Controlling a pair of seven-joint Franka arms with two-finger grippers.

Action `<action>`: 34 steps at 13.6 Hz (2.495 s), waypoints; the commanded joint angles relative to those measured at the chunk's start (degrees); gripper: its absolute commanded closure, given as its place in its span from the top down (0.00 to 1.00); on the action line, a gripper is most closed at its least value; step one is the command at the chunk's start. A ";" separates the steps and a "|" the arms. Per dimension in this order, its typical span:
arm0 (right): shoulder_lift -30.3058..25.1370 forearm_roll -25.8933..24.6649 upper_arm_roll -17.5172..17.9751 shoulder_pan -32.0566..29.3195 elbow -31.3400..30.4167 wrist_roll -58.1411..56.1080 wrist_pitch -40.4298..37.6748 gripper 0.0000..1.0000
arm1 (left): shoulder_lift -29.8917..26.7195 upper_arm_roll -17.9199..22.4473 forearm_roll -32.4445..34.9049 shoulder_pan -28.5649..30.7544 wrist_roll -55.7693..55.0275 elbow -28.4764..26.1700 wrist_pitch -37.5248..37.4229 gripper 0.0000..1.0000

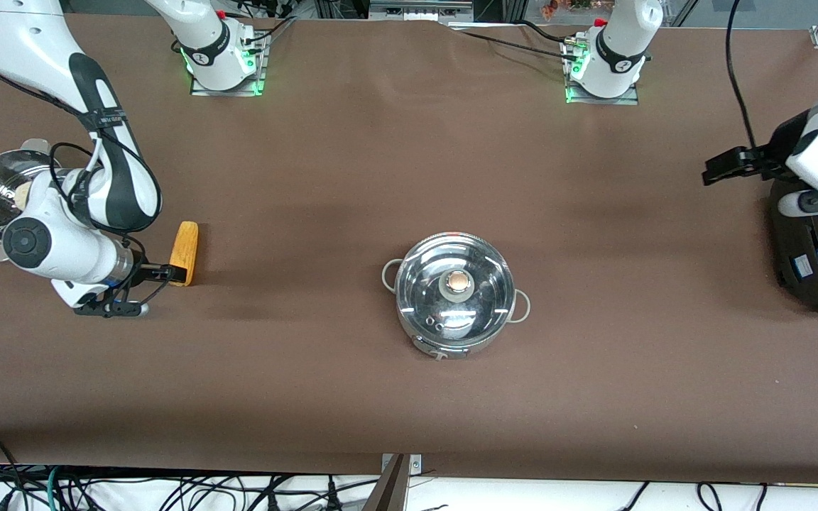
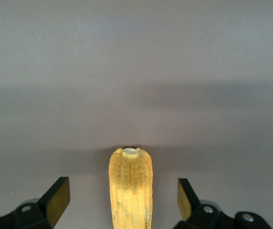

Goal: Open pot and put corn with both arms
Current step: 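Reach the right gripper to the yellow corn cob and grasp it, then lift the corn with the right gripper while the left gripper grasps the lid knob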

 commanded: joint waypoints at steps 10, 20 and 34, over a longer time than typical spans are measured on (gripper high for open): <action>-1.86 0.61 0.39 -0.31 -11.37 -1.09 10.49 1.00 | 14.30 -6.14 -5.65 -13.30 -13.64 4.67 17.12 1.00; -4.15 0.79 0.22 -0.84 -15.77 -3.03 10.75 1.00 | 30.22 -4.83 -4.17 -24.29 -17.16 18.83 23.71 0.99; -7.05 2.27 0.83 -1.45 -8.69 -6.54 -2.38 0.00 | 37.35 -0.78 -1.26 -27.99 -16.89 22.09 31.71 1.00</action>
